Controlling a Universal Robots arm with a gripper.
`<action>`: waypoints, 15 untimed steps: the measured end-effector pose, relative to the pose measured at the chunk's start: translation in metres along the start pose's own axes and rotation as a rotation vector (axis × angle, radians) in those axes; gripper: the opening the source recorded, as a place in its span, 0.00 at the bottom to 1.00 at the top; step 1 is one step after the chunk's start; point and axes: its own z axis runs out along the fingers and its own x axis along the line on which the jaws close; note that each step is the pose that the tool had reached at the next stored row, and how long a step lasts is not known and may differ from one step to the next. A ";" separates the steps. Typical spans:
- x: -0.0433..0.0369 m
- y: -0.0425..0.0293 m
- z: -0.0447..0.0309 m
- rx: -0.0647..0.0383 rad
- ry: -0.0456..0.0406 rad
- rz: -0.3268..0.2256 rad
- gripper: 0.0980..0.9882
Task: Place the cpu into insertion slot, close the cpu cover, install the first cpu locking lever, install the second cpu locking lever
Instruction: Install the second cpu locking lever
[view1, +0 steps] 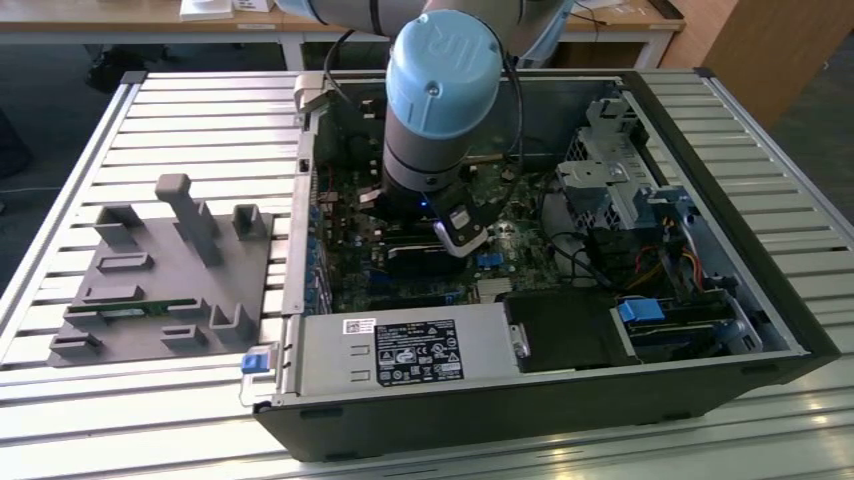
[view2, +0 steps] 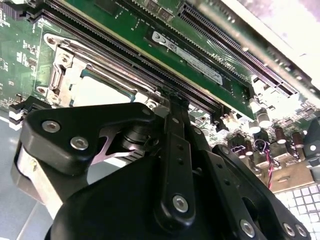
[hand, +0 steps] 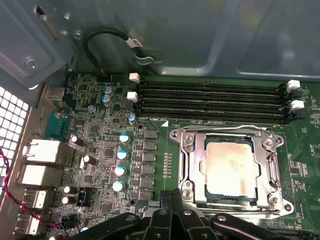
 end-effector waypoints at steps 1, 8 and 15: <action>0.0000 0.0002 -0.0005 0.000 0.0000 0.000 0.01; 0.0003 0.0034 -0.0089 0.000 0.0000 0.000 0.01; 0.0006 0.0084 -0.0215 0.000 0.0000 0.000 0.01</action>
